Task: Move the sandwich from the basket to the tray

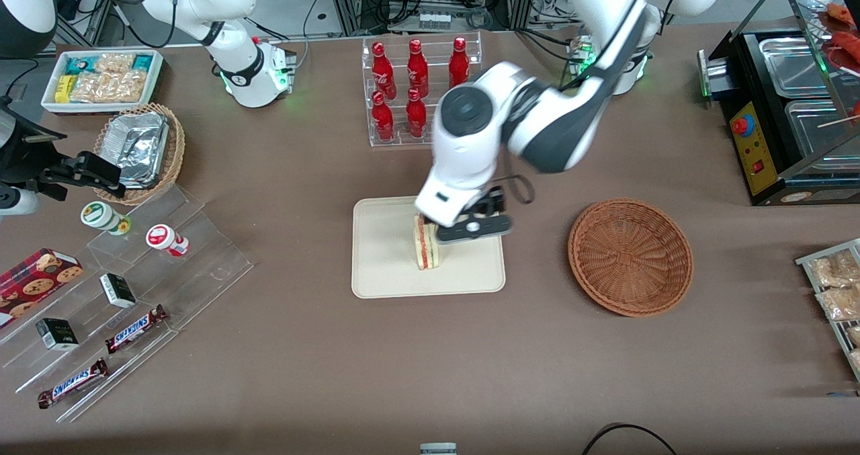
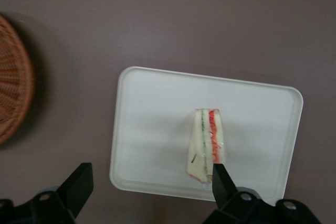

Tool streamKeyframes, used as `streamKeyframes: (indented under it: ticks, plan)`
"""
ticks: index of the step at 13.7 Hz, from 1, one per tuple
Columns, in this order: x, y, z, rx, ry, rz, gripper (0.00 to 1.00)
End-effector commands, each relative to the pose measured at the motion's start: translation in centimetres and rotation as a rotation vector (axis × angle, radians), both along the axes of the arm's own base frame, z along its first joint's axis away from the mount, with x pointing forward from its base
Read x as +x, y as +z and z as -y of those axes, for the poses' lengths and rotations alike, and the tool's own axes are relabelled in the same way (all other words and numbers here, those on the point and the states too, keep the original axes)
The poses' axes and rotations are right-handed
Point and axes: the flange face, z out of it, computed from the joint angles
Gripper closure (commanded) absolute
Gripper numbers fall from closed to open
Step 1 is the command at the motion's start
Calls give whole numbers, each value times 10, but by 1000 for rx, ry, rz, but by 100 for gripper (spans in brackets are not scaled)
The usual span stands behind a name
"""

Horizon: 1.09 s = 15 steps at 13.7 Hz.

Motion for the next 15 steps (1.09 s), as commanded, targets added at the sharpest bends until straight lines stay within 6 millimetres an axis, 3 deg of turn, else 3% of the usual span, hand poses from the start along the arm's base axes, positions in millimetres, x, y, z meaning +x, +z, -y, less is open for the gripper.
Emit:
streamKeyframes:
  ticks: [1, 6, 10, 15]
  plan:
    - [-8, 39, -47, 17, 62, -3, 0]
    - [-5, 97, -137, -16, 98, 1, 0]
    - [11, 116, -221, 5, 57, -54, 0]
    - [23, 118, -281, 14, -5, -88, 0]
